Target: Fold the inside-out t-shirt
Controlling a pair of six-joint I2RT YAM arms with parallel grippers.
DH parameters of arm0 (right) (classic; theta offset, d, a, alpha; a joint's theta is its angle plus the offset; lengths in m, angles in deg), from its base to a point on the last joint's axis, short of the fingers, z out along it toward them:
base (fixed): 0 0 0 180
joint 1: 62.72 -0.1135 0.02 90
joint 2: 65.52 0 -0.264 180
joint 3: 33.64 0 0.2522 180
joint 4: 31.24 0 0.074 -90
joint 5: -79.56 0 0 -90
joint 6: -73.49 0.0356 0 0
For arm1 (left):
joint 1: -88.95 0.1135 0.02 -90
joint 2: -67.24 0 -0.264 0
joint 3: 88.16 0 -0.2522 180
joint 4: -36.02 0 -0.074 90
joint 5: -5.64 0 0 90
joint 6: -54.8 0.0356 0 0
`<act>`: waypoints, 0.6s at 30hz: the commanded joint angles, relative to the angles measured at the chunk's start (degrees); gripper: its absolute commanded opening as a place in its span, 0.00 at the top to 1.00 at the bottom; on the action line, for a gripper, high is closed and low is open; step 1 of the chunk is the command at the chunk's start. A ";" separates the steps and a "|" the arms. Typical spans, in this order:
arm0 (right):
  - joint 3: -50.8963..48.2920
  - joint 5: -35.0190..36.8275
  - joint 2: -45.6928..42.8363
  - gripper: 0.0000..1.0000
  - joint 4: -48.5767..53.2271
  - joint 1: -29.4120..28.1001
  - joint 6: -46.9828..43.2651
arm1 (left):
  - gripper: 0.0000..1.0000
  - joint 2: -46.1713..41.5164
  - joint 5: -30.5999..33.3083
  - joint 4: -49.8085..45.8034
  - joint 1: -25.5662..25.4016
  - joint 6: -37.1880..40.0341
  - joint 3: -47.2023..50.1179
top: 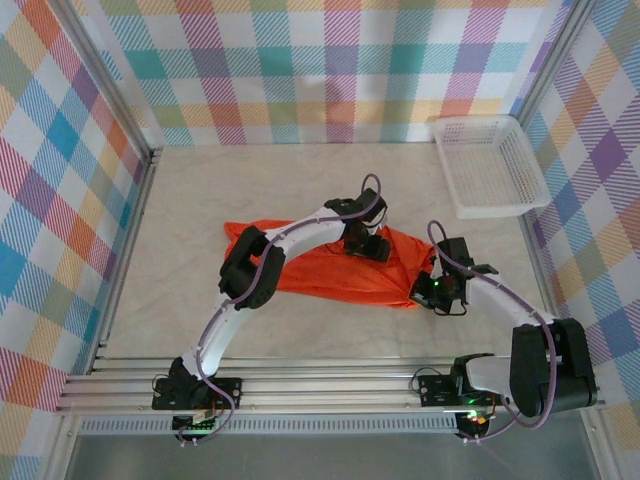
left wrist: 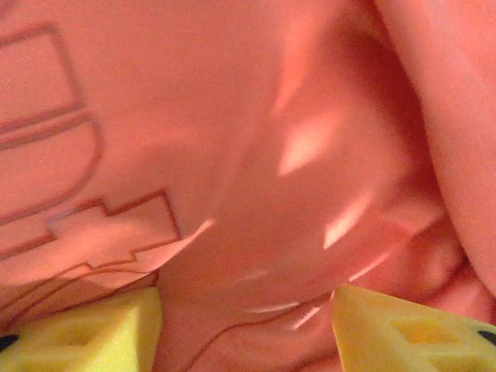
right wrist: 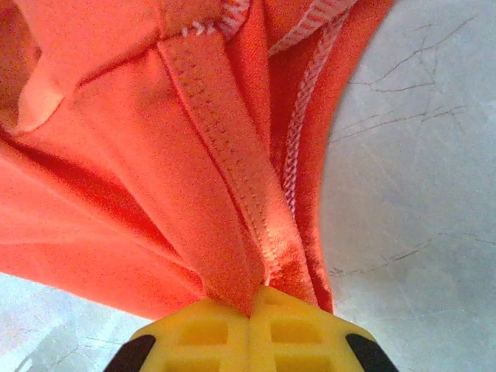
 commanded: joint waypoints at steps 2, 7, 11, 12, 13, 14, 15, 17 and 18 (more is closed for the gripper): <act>1.09 0.28 -1.24 1.00 0.78 -0.36 -0.18 | 0.81 0.94 8.29 -5.07 -1.31 1.62 -3.82; 1.61 2.86 -0.99 1.00 2.18 -0.46 -0.99 | 1.00 -3.89 16.45 -12.34 -1.24 3.24 -10.06; 2.52 5.02 0.11 1.00 3.27 -0.42 -0.63 | 1.00 -11.84 18.71 -13.27 -1.31 3.92 -9.88; 2.74 5.45 0.13 1.00 3.38 -0.32 -0.44 | 1.00 -13.96 18.58 -12.61 -1.27 3.84 -8.53; 2.92 5.92 0.05 1.00 3.56 -0.35 -0.38 | 1.00 -15.46 18.35 -12.18 -1.27 3.56 -7.42; 3.27 6.50 -0.04 1.00 3.93 -0.35 -0.38 | 1.00 -17.31 17.79 -11.75 -1.30 3.15 -6.19; 3.70 7.02 -0.13 1.00 4.27 -0.36 -0.51 | 1.00 -19.26 16.68 -11.16 -1.24 2.71 -4.76; 4.95 8.23 -0.12 1.00 5.62 -0.38 -1.20 | 1.00 -22.36 14.57 -9.76 -1.21 1.71 -2.16; 5.77 8.94 -0.14 1.00 6.52 -0.42 -1.74 | 1.00 -23.83 13.96 -9.10 -1.16 1.35 -1.08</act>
